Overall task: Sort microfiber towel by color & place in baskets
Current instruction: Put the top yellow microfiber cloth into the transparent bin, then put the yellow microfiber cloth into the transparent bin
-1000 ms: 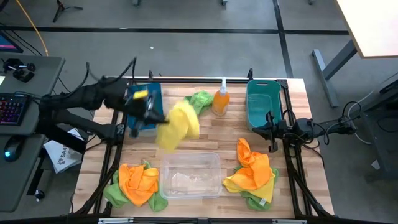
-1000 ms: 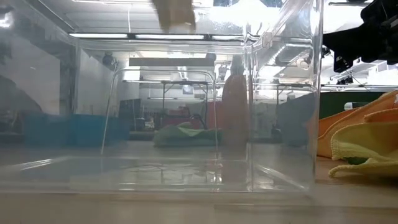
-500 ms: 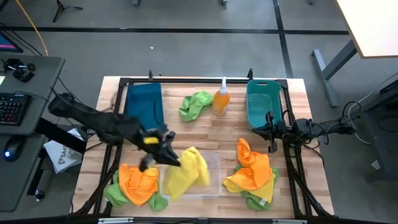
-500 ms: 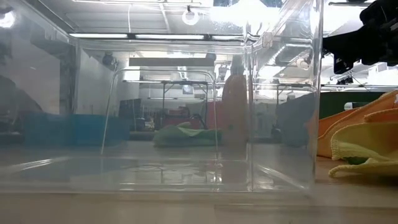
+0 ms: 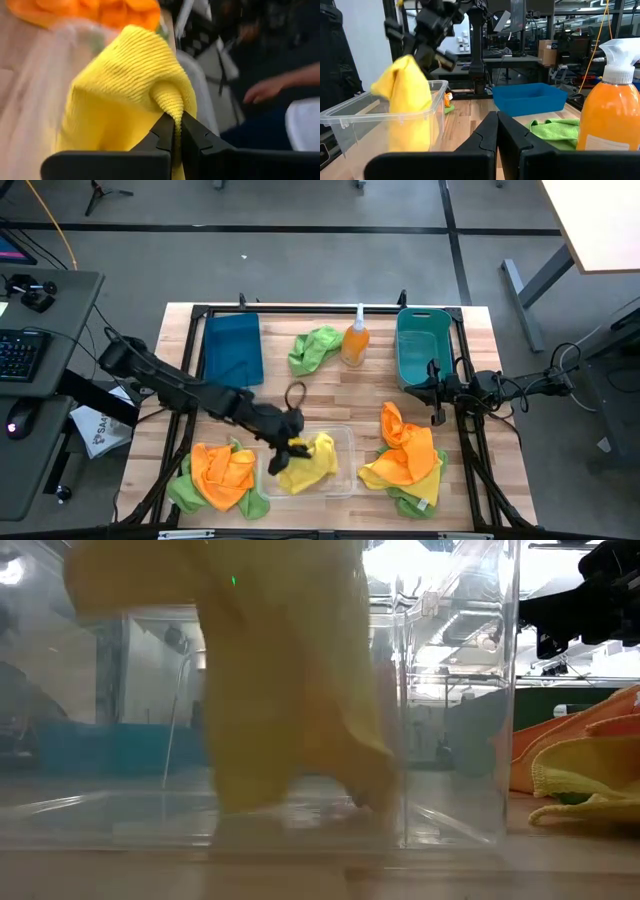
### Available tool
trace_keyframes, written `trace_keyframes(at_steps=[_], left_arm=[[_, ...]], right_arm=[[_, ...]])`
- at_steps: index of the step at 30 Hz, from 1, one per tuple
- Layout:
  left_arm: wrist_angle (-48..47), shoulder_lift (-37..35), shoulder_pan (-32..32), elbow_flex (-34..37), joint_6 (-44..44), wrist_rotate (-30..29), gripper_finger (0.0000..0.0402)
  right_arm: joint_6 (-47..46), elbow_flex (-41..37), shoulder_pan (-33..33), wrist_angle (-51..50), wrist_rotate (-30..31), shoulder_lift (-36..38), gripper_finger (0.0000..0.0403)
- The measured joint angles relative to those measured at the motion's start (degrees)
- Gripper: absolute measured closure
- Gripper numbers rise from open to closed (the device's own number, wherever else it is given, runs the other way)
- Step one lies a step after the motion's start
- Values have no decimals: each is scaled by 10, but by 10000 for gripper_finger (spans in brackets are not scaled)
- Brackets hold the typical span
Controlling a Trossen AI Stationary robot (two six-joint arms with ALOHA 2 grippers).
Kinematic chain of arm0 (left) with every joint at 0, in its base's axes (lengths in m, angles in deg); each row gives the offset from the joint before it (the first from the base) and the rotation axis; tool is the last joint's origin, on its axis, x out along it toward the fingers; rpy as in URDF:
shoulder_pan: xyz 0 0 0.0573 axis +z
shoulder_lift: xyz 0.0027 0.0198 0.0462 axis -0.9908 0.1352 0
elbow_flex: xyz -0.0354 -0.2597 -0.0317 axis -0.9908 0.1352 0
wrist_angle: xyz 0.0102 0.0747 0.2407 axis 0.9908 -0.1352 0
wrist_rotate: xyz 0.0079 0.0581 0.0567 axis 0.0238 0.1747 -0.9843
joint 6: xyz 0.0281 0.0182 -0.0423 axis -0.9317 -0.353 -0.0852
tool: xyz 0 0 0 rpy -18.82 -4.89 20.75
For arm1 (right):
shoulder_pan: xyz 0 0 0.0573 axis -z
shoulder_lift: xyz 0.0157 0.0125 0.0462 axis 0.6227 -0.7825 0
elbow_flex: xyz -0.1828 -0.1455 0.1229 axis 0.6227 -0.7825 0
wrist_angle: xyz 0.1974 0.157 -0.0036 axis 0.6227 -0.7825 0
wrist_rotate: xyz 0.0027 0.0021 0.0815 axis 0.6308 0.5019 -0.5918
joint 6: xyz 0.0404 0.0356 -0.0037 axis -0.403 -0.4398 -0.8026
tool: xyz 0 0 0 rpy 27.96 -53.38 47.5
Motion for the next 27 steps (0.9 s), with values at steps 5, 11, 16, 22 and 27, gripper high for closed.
trace_keyframes(at_steps=[5, 11, 16, 22, 27], left_arm=[[4, 36, -44, 0, -90, -57, 400], [-24, 47, -56, -25, -134, -111, 357], [-100, 47, -56, -86, -168, -96, 280], [-176, 47, -50, -204, -196, -147, 202], [-240, 45, -33, -335, -236, -241, 189]], right_arm=[[0, 0, 0, -1, 0, 0, 402], [0, 0, 0, -1, 0, 0, 402], [0, 0, 0, -3, 0, 0, 402], [0, 0, 0, -3, 0, 0, 402], [0, 0, 0, -3, 0, 0, 402]])
